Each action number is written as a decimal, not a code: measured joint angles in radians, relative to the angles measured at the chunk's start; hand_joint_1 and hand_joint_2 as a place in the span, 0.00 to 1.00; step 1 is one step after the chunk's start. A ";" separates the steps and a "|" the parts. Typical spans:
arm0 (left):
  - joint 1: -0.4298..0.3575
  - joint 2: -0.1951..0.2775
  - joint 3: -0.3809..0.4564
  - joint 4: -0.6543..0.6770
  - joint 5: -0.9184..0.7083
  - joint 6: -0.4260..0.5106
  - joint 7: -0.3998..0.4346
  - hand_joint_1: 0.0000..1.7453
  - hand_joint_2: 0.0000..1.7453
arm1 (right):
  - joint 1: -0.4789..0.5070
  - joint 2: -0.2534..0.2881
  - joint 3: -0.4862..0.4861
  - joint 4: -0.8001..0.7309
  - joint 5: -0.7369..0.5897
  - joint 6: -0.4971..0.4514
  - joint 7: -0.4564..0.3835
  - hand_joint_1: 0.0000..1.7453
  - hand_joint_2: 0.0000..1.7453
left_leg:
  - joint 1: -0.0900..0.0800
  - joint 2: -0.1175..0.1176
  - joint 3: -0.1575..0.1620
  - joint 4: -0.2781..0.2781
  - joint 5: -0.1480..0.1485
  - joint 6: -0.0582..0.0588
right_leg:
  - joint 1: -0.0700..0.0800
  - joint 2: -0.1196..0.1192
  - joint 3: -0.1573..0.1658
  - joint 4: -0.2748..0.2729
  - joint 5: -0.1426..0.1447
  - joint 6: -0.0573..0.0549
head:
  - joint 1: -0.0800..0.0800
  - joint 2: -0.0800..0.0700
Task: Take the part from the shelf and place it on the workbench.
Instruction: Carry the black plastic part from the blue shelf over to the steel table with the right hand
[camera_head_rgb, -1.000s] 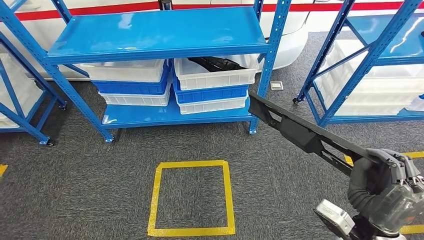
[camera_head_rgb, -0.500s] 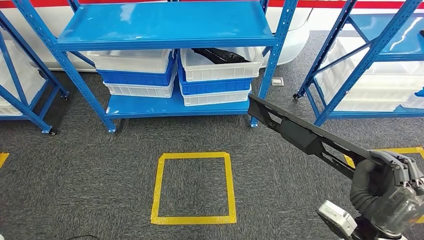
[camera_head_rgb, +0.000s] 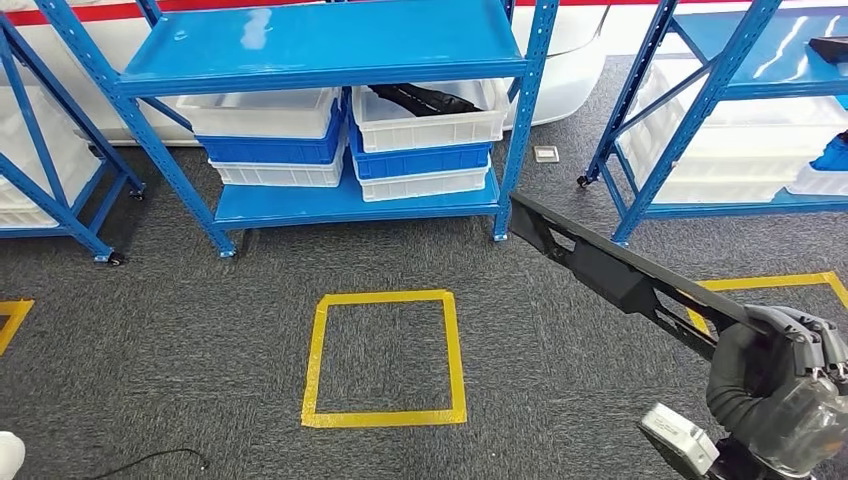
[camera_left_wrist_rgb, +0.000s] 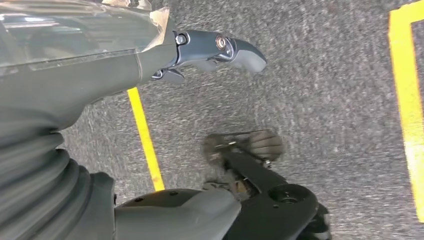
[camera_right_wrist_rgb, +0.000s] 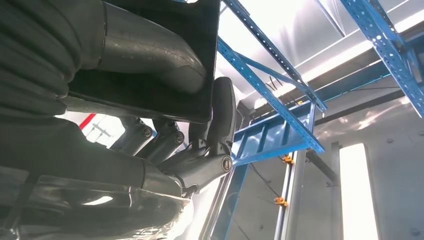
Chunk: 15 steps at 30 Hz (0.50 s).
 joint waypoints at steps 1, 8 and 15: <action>0.000 0.000 0.000 0.000 0.000 0.000 0.000 0.00 1.00 | 0.000 0.000 -0.001 0.000 -0.003 0.000 -0.001 1.00 1.00 | 0.000 0.000 0.007 0.028 0.003 -0.001 | 0.001 0.000 -0.016 0.008 0.008 0.001 | 0.000 0.000; -0.004 0.003 0.000 0.000 0.008 0.012 0.001 0.00 1.00 | -0.007 -0.002 -0.003 0.002 -0.030 0.000 -0.020 1.00 1.00 | -0.010 -0.006 0.208 -0.241 0.047 0.021 | 0.006 -0.001 -0.087 0.039 0.053 0.036 | 0.001 0.000; -0.003 0.005 0.000 0.001 0.014 0.020 0.003 0.00 1.00 | -0.025 -0.009 -0.002 0.015 -0.038 0.000 -0.018 1.00 1.00 | -0.008 0.010 0.123 -0.256 0.130 0.060 | 0.004 0.004 -0.167 0.271 -0.113 0.039 | 0.007 0.000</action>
